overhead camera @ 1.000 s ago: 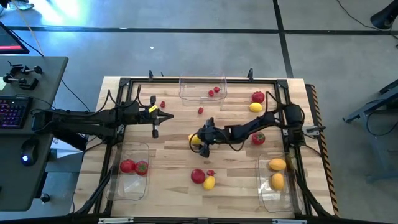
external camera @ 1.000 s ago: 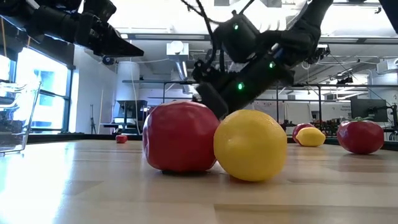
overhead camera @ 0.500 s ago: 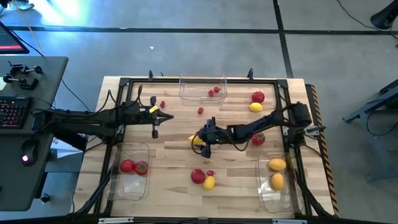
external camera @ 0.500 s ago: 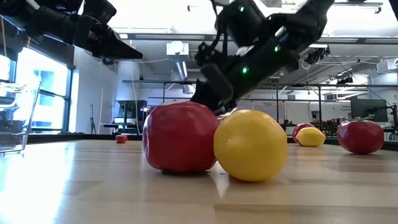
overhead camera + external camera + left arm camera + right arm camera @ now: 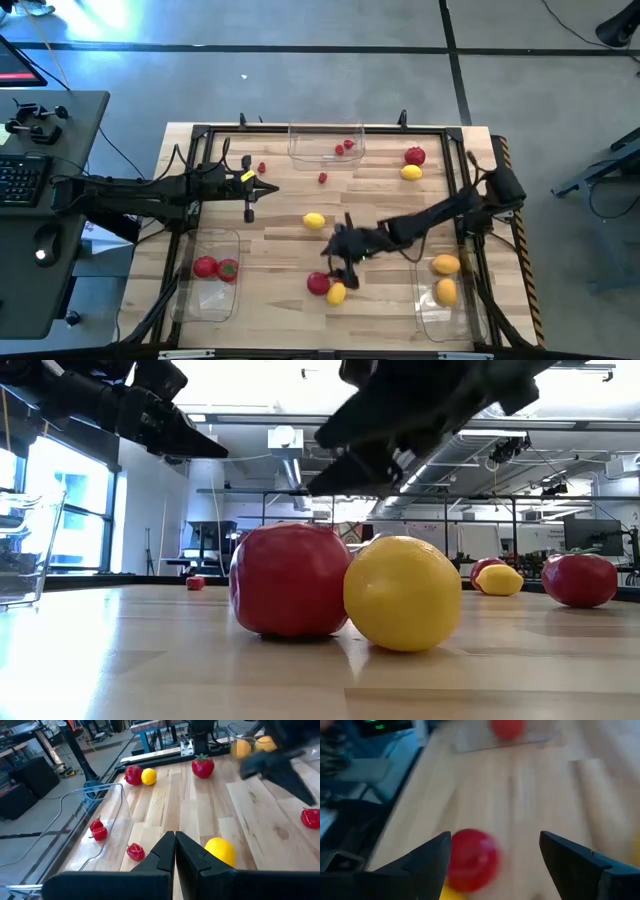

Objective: Sort produce into baskets
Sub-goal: Put the red tomato into the bottom left transparent bin

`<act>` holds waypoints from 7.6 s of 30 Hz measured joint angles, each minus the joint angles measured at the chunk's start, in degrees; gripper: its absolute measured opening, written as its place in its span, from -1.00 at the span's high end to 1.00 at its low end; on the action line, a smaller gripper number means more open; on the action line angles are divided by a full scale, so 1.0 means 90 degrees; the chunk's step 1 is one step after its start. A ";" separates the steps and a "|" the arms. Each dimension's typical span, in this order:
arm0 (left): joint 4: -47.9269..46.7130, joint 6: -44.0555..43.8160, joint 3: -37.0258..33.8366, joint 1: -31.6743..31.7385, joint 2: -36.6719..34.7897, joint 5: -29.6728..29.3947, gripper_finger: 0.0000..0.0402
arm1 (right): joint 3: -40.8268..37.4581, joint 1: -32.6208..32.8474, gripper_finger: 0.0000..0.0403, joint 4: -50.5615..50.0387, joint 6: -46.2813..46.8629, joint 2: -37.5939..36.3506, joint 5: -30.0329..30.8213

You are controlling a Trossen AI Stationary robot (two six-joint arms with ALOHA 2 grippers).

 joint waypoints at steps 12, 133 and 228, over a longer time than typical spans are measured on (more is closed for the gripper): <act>-0.0178 -0.0314 0.0000 -0.0005 0.0002 -0.0036 1.00 | -0.0002 0.0394 -0.47 0.0928 0.0491 0.0983 0.0538; 0.0644 0.1941 0.0013 -0.3210 -0.0032 -0.2514 0.87 | -0.0733 -0.0961 0.04 0.3344 0.0009 0.0173 0.0897; -0.2578 -0.0323 0.2572 -0.4320 0.3084 -0.4881 -0.36 | 0.0408 -0.1238 0.04 0.1704 0.0175 0.0238 -0.1007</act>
